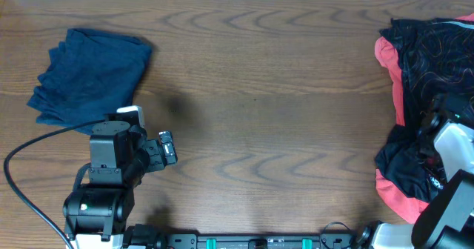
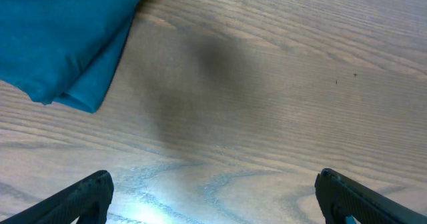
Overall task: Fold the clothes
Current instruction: 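Reach the right gripper into the black garment pile and grasp a shirt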
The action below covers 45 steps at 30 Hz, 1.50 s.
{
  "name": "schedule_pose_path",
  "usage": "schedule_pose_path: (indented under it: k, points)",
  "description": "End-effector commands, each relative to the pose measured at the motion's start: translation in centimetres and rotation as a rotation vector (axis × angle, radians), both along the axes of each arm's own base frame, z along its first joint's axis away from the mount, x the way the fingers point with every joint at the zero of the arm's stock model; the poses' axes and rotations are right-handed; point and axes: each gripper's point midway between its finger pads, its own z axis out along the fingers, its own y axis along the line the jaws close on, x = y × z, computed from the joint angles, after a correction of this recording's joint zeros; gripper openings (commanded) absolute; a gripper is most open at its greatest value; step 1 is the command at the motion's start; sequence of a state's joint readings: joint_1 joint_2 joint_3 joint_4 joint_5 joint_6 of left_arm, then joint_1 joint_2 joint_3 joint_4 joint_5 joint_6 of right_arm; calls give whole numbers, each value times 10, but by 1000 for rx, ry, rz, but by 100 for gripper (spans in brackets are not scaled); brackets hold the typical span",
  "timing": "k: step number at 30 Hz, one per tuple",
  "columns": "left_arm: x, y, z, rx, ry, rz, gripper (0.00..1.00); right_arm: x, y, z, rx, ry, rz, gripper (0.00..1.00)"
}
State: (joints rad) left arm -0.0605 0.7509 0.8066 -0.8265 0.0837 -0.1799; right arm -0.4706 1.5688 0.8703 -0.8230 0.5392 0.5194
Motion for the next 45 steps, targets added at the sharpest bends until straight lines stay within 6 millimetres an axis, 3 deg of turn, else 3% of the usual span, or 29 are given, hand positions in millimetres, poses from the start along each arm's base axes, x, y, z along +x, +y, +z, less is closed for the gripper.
schedule_pose_path:
  k: [1, 7, 11, 17, 22, 26, 30, 34, 37, 43, 45]
  points:
    - [2, -1, 8, -10, -21, -1, 98, 4, -8, -4, -23, -22, -34, 81]
    - [2, -1, 8, -10, -20, -2, 98, 9, -9, -9, -20, -29, -34, 79]
    - [2, -1, 8, -10, -20, -2, 98, 11, -9, -11, -21, -39, -34, 60]
    - [2, -1, 8, -10, -21, -2, 98, 14, -9, -11, -18, -53, -33, 1]
    - [2, -1, 8, -10, -21, -2, 98, 34, 0, -14, 69, -111, 42, 1]
    - [2, -1, 8, -10, -21, -2, 98, 67, 21, -4, 176, -191, 204, 1]
    - [2, -1, 8, -10, -21, -1, 98, 123, 83, 29, 369, -367, 553, 1]
    - [2, -1, 8, -9, -21, -2, 98, 150, 164, 65, 536, -511, 864, 1]
    - [2, -1, 8, -10, -20, -1, 98, 146, 227, 70, 652, -505, 1020, 1]
    - [2, -1, 8, -10, -19, -1, 98, 118, 321, 56, 746, -373, 1284, 1]
    - [2, -1, 8, -10, -19, -1, 98, 115, 345, 53, 735, -357, 1345, 1]
